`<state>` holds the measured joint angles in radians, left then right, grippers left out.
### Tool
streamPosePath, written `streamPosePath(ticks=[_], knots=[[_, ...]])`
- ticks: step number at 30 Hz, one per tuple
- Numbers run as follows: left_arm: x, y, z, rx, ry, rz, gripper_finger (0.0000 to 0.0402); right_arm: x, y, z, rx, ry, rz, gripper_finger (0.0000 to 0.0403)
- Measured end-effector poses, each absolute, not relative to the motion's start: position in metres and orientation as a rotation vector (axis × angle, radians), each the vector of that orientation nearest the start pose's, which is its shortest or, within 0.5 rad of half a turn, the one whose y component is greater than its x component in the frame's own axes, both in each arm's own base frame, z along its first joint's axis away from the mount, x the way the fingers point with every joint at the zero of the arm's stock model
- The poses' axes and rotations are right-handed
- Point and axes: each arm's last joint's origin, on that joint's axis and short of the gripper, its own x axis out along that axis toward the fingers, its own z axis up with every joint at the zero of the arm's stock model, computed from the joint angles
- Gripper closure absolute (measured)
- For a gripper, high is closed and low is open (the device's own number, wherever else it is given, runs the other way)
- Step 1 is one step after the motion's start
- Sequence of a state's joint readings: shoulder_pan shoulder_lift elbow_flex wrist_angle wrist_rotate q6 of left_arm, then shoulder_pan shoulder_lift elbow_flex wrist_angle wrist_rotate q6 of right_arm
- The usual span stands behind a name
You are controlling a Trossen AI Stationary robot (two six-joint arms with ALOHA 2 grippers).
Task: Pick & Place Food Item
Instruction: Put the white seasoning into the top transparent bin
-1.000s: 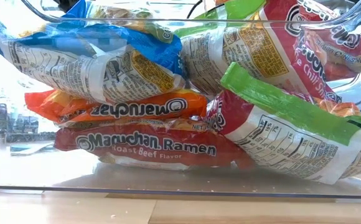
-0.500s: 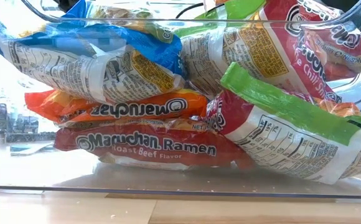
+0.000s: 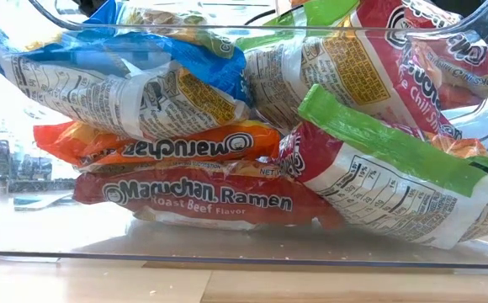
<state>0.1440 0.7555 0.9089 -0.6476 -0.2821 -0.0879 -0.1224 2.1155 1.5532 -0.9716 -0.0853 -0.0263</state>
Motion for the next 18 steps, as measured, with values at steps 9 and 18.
streamPosePath(ticks=[9,18], knots=[[0.1423,0.0288,0.3360,-0.052,0.476,0.439,0.0101,0.3996,-0.0427,0.1530,0.148,1.503,-0.020,0.0095],[0.1423,0.0288,0.3360,-0.057,0.475,0.441,0.0101,0.3997,-0.0438,0.1530,0.166,1.501,-0.038,0.0130]])
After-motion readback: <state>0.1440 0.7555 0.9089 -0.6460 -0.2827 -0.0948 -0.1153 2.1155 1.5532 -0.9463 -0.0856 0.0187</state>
